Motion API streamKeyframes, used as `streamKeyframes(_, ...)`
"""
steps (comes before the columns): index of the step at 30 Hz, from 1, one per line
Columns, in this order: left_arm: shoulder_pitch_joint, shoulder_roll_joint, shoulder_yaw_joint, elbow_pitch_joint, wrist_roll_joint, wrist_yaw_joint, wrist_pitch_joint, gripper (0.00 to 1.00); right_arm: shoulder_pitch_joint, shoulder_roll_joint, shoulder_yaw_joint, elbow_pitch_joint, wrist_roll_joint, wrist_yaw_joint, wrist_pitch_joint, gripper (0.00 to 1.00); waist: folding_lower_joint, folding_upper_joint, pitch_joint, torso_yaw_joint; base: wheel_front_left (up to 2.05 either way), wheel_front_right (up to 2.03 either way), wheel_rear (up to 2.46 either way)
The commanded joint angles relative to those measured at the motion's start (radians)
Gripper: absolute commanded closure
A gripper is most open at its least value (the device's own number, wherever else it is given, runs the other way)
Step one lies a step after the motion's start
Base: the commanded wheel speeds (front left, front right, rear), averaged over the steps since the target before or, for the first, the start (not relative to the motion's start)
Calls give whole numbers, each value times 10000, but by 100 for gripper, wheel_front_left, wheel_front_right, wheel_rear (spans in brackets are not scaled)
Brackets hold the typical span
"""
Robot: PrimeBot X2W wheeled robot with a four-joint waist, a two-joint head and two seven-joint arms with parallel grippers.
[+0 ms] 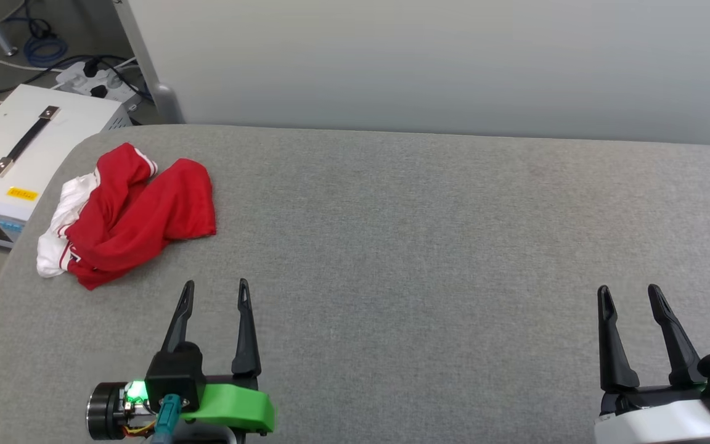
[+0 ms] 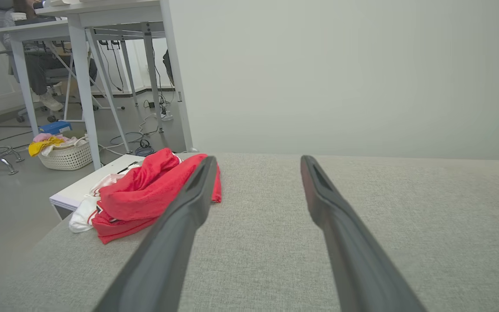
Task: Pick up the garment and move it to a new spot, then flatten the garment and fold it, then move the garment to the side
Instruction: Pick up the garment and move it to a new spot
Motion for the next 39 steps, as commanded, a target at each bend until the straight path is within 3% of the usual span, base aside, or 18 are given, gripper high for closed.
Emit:
streamKeyframes(1,-100,-22,52,6,-63,2,-59,0,26,-6,50,-56,-95,-7,-59,0,0,0,135,331,0,0,0)
streamKeyframes(28,-395,-22,454,174,-712,99,-59,0,-288,-6,501,-71,-714,-7,-59,0,0,0,697,4269,0,0,0)
streamKeyframes(39,-318,-22,605,245,-901,117,-59,0,-348,-6,635,-28,-819,-7,-59,0,0,0,779,4920,0,0,0)
